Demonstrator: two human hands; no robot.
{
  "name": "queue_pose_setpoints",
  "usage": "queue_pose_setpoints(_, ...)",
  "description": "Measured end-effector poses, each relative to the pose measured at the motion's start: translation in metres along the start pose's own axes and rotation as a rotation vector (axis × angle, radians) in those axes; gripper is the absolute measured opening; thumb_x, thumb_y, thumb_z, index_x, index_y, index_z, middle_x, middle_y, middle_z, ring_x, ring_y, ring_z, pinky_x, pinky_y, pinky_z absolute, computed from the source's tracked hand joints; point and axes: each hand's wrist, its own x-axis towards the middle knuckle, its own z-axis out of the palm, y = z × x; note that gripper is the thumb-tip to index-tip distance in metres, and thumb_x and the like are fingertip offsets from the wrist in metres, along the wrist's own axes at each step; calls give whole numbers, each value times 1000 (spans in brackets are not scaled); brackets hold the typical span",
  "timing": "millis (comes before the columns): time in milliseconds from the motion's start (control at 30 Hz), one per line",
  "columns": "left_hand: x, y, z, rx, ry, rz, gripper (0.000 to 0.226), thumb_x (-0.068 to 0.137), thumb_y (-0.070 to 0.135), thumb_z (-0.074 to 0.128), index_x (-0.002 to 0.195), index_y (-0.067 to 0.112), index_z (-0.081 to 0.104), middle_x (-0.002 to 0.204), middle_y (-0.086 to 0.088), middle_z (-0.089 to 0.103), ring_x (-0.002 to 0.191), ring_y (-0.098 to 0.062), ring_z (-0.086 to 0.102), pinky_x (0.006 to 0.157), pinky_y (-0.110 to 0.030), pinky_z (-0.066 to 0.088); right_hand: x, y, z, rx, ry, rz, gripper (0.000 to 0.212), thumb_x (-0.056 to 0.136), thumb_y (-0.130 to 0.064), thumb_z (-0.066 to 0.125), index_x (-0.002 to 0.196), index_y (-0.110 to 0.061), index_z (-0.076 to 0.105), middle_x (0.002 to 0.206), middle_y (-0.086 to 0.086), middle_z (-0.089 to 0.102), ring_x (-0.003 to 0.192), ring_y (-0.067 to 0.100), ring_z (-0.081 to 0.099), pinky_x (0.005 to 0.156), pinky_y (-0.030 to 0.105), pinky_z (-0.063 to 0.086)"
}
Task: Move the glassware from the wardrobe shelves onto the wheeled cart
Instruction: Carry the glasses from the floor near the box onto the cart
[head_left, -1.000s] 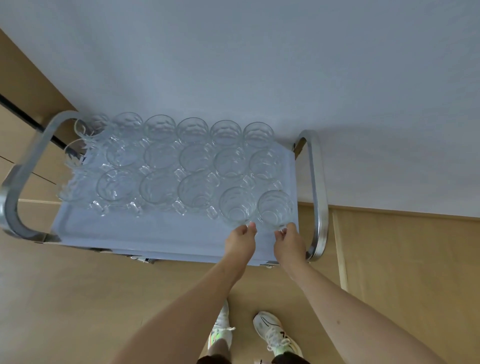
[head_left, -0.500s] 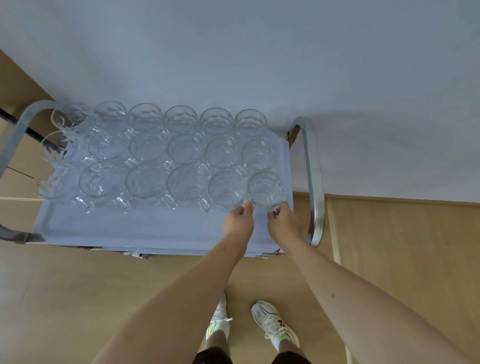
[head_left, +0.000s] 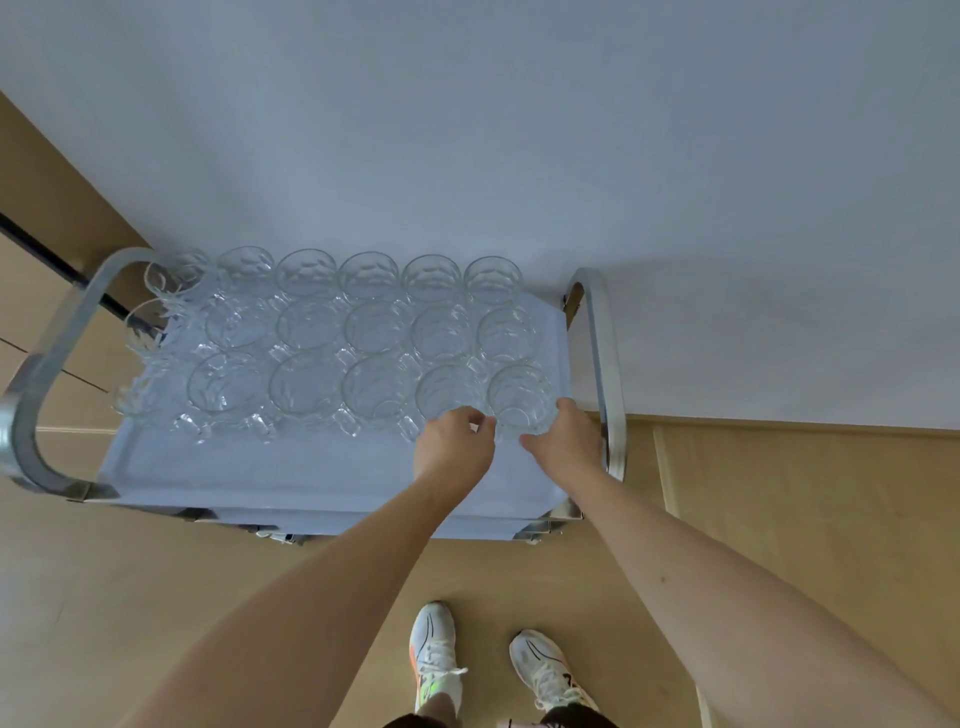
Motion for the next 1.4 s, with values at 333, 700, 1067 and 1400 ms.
queue_pose_setpoints(333,2,97,-67,241,136,481,40,100,44,52,133,24,62,125,-5,67,114,-27,62,82,-33,46,-13,-53,-104,16,195,-153,66,82,-35,79,137,-10,52,128,14,61,119,35,57,90,35,46)
queue_pose_setpoints(700,-41,247,-50,542,93,1051,56,100,52,49,148,24,45,154,-8,43,142,-31,36,110,-48,39,-67,4,-230,-78,547,0,76,94,-43,64,157,-19,28,156,8,38,144,32,30,113,42,34)
queue_pose_setpoints(1067,-183,362,77,559,-111,1537,61,99,55,47,152,25,38,159,-10,35,146,-32,29,112,-50,34,-191,145,-325,-111,796,392,83,91,-52,63,158,-22,25,158,9,33,143,33,29,112,44,34)
queue_pose_setpoints(1400,-333,414,204,596,-382,1807,63,96,52,52,150,22,39,149,-7,44,136,-30,39,104,-46,42,-303,277,-387,-129,924,732,82,87,-57,64,155,-25,30,146,7,44,134,34,37,104,47,37)
